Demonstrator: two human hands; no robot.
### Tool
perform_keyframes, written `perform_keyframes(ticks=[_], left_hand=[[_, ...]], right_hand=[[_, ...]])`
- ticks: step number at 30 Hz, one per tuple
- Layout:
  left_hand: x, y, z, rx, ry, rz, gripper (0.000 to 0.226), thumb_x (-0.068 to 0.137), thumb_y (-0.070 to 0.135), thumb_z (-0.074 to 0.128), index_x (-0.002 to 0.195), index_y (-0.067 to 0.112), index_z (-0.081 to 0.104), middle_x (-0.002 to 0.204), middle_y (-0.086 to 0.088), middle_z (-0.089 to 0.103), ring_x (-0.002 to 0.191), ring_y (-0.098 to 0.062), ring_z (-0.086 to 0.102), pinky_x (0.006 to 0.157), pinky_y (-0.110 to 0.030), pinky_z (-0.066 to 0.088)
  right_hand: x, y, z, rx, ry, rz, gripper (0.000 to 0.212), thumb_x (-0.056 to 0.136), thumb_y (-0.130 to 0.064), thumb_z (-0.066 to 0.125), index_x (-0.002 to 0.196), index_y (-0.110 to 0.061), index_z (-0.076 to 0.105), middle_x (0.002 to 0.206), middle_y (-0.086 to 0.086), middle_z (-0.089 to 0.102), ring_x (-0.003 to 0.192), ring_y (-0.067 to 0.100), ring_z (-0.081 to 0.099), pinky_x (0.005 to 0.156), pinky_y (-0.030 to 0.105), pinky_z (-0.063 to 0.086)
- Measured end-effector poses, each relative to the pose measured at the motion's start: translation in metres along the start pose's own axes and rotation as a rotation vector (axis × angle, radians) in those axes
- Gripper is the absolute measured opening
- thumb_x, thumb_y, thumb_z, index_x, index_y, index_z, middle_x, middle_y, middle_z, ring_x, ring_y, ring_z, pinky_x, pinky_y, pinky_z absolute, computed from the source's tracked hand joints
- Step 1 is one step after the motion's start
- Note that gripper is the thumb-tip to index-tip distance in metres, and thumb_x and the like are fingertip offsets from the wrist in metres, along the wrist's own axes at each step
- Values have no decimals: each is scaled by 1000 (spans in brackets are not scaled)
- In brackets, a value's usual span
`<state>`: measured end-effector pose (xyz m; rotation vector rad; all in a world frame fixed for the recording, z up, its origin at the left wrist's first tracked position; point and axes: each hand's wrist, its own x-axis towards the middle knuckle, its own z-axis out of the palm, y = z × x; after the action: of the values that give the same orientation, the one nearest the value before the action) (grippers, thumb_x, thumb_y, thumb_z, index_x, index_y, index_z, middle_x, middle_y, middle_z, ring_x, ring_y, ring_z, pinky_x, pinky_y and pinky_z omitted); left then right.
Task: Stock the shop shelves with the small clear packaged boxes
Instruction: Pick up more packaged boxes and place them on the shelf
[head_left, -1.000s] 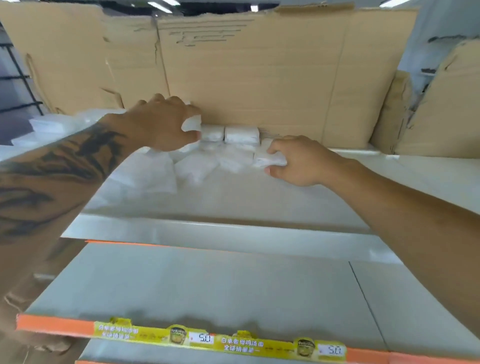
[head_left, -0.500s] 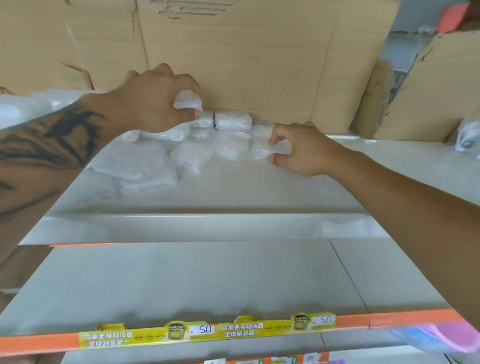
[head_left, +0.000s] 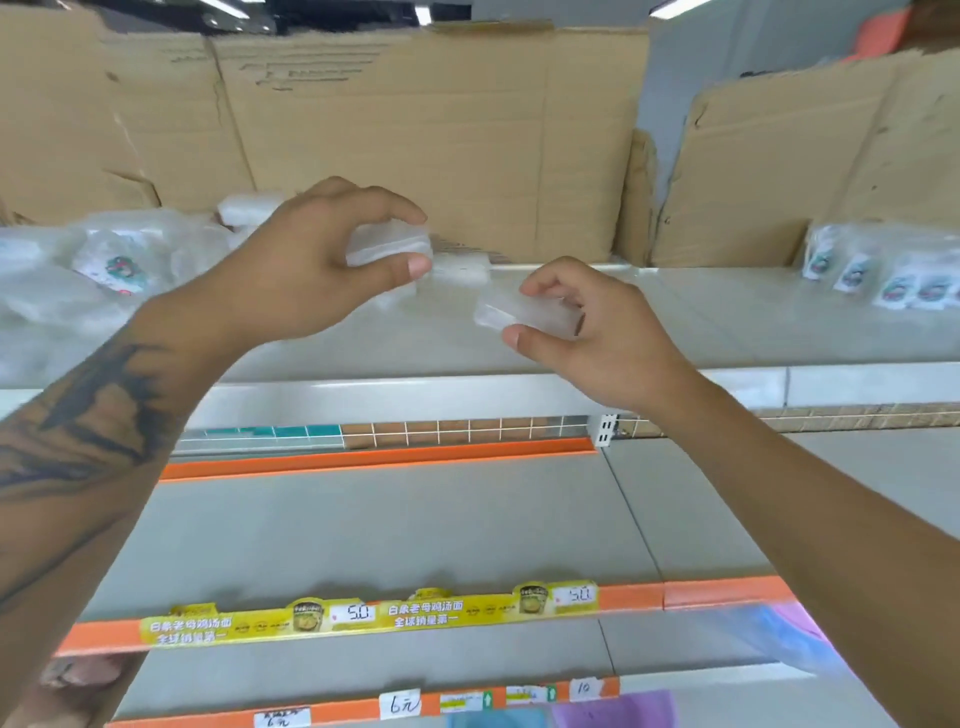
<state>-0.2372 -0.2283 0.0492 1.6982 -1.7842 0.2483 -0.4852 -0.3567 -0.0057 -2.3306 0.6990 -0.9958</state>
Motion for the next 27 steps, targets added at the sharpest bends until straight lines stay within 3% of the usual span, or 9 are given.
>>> perform_keyframes(ticks=[3,6,9,11,14,17,22,27], left_hand=[[-17,61,30,-87,-20,14,42,91,58,63,129,40,62,125,9,61,116,-1,52,100,-6,34],[-30,123,69,-102,-60,52,41,93,57,56,131,40,60,127,18,62,119,-2,54,103,-18,39],[-41,182,107,-124,-106,76,42,94,63,51,131,44,55,123,11,66,116,-14,58,100,-33,45],[-46,218,133,-137,-134,118,45,93,64,49,133,45,54,121,10,65,113,-16,57,98,-28,44],[-51,264,171,-147,-170,174,50,91,66,50,136,46,52,124,28,58,116,-10,52,98,-11,34],[-53,301,207,-214,-172,187,52,87,68,55,135,49,50,127,42,49,116,-5,50,101,-10,33],[-39,351,259,-223,-152,201,50,87,65,60,134,47,54,130,37,54,117,5,43,101,-12,31],[0,389,312,-269,-153,167,55,85,62,66,136,48,52,127,33,56,115,-4,45,103,-32,40]], right_hand=[[-60,12,-48,-13,35,-44,33,84,-35,82,111,-28,65,108,-22,65,102,-7,56,81,7,36],[-115,34,-96,-5,84,-22,34,83,-35,83,111,-31,63,109,-24,65,101,1,59,83,13,41],[-169,54,-143,-39,102,16,36,82,-38,82,112,-33,63,111,-26,64,103,2,59,85,14,43],[-204,66,-171,-72,119,18,39,80,-41,79,114,-32,65,115,-23,64,107,3,60,88,13,42],[-248,84,-207,-87,151,19,41,79,-37,79,116,-27,67,116,-17,65,109,6,62,89,12,41],[-280,104,-235,-81,160,57,41,80,-33,79,118,-24,67,115,-15,64,110,8,62,90,11,40],[-307,142,-268,-110,188,115,43,81,-30,79,121,-28,65,117,-16,60,99,2,61,85,8,40],[-311,179,-301,-126,257,159,44,81,-18,82,121,-25,65,120,-12,61,108,3,61,85,10,44]])
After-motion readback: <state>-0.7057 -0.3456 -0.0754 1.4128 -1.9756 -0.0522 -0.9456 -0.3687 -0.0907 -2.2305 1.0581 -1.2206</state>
